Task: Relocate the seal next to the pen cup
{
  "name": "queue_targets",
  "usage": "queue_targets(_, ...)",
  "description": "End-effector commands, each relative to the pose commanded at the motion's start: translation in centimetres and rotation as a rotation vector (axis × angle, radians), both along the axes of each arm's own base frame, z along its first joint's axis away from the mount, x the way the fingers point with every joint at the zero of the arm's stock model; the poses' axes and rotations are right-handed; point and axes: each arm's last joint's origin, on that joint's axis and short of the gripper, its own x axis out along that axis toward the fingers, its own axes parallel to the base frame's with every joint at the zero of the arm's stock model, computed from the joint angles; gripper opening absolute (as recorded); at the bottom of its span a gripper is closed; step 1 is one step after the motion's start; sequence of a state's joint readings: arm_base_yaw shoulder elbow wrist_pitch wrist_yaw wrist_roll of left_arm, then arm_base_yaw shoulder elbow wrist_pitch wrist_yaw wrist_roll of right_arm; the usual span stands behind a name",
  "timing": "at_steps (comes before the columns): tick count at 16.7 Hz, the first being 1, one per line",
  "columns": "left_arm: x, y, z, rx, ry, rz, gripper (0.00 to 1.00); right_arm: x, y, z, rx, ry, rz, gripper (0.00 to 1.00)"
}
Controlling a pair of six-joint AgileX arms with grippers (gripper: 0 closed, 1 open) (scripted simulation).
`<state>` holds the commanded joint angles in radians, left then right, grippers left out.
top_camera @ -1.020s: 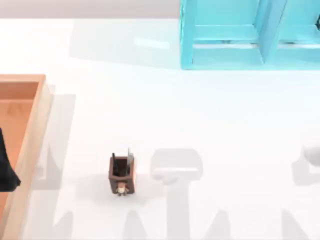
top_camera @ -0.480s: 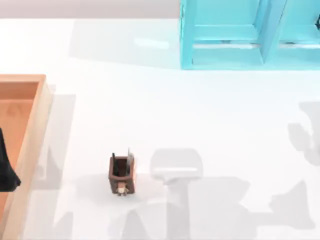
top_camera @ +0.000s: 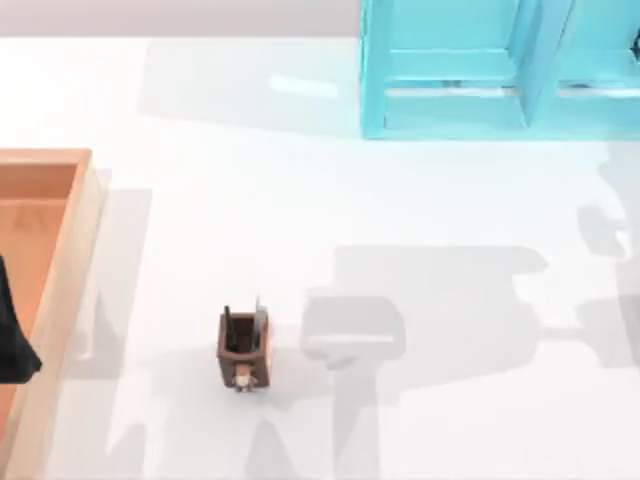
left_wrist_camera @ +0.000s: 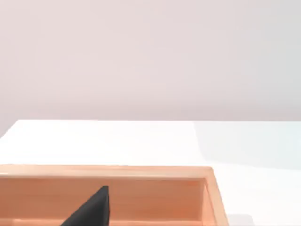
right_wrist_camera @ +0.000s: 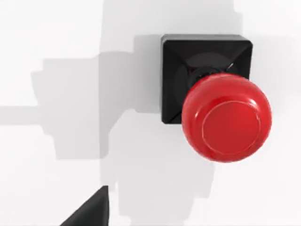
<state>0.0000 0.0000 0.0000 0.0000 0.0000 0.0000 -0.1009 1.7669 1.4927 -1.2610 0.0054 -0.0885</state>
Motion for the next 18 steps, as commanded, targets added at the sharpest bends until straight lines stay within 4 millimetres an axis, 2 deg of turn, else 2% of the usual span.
queue_targets(3,0.0,0.0,0.0,0.0,0.0,0.0,1.0,1.1,-0.2,-0.1,0.008,0.035,-0.001,1.0)
queue_targets(9,0.0,0.0,0.0,0.0,0.0,0.0,1.0,1.1,-0.1,-0.6,0.008,0.036,0.001,1.0)
queue_targets(11,0.0,0.0,0.0,0.0,0.0,0.0,1.0,1.2,-0.1,-2.2,0.009,0.04,-0.002,1.0)
queue_targets(16,0.0,0.0,0.0,0.0,0.0,0.0,1.0,1.4,-0.2,-8.3,0.008,0.024,-0.001,1.0)
queue_targets(18,0.0,0.0,0.0,0.0,0.0,0.0,1.0,1.1,-0.2,-9.8,0.008,0.033,-0.001,1.0)
